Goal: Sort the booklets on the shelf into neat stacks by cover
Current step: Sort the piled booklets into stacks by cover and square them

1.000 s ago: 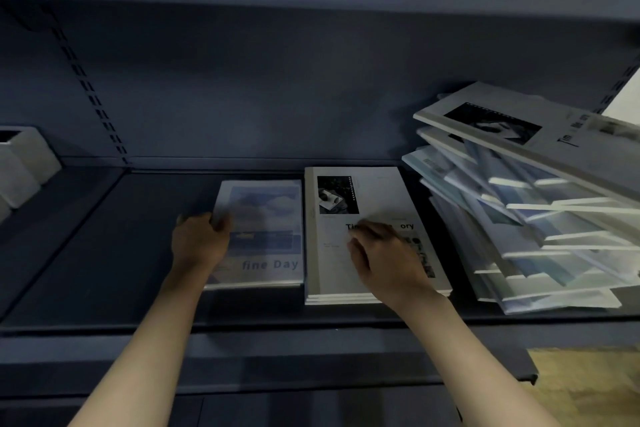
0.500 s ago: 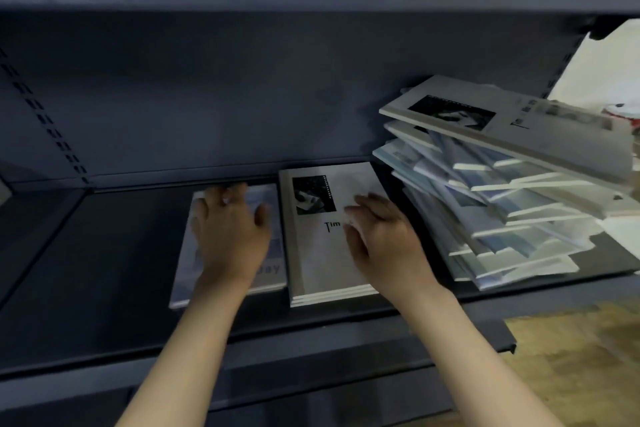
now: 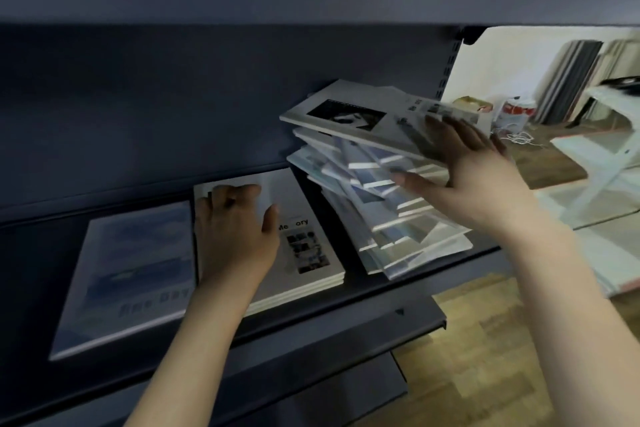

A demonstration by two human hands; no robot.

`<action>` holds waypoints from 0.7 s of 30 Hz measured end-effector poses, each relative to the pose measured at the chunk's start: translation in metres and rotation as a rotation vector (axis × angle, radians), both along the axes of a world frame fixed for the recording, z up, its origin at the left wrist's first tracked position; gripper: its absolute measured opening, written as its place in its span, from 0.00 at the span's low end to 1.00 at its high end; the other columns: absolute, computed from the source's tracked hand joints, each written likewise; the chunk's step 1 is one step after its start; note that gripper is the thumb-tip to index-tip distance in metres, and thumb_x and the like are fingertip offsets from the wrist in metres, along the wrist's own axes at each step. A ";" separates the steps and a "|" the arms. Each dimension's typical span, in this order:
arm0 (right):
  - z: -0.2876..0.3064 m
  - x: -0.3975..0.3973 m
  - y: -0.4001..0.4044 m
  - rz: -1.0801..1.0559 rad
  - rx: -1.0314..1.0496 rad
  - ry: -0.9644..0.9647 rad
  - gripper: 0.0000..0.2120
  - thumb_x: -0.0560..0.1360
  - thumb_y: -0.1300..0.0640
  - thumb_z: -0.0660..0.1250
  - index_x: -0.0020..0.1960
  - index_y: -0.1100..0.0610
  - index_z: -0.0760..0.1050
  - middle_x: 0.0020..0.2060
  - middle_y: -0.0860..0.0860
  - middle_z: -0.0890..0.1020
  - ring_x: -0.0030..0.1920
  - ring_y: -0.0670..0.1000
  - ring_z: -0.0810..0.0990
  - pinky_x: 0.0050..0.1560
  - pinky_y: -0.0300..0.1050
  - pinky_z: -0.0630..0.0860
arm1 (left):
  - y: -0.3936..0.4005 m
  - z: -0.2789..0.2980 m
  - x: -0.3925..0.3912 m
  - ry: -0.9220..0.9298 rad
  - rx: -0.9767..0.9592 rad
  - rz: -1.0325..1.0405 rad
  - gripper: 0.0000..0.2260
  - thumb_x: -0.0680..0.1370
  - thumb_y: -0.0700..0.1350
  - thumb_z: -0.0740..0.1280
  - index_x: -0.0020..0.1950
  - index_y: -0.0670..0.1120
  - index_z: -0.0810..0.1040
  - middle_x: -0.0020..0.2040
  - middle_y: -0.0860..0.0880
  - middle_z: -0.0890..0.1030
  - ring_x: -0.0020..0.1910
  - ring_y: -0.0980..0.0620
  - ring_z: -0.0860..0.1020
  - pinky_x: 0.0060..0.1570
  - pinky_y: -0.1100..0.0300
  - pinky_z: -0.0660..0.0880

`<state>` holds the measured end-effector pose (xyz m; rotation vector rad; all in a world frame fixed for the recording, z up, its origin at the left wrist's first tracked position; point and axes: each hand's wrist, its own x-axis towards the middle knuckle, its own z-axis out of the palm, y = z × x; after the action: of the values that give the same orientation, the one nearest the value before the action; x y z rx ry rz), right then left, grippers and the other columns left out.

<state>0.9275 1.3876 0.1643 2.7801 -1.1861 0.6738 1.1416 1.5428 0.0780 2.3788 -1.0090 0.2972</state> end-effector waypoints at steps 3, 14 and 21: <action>-0.003 -0.012 -0.008 0.074 0.106 0.041 0.37 0.70 0.36 0.64 0.74 0.50 0.59 0.73 0.52 0.62 0.73 0.53 0.58 0.71 0.57 0.58 | -0.004 -0.008 -0.003 0.042 0.015 0.002 0.17 0.77 0.54 0.60 0.62 0.48 0.74 0.59 0.43 0.75 0.63 0.41 0.68 0.61 0.50 0.62; 0.004 -0.003 0.005 0.100 -0.200 -0.126 0.29 0.62 0.67 0.67 0.60 0.48 0.78 0.47 0.54 0.84 0.43 0.61 0.81 0.37 0.45 0.75 | -0.009 0.002 -0.009 0.183 -0.096 -0.014 0.14 0.77 0.53 0.62 0.58 0.47 0.77 0.54 0.45 0.79 0.57 0.43 0.73 0.57 0.53 0.68; -0.016 0.005 0.012 0.492 -0.204 -0.316 0.20 0.64 0.61 0.68 0.55 0.54 0.80 0.51 0.47 0.83 0.54 0.53 0.79 0.54 0.52 0.75 | -0.020 0.040 -0.037 0.380 -0.278 -0.166 0.11 0.79 0.51 0.60 0.51 0.47 0.78 0.41 0.55 0.76 0.42 0.55 0.74 0.43 0.64 0.66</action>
<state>0.9324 1.3997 0.1479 2.8646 -0.4061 1.2276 1.1048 1.5232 0.1177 1.9881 -0.9094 -0.0730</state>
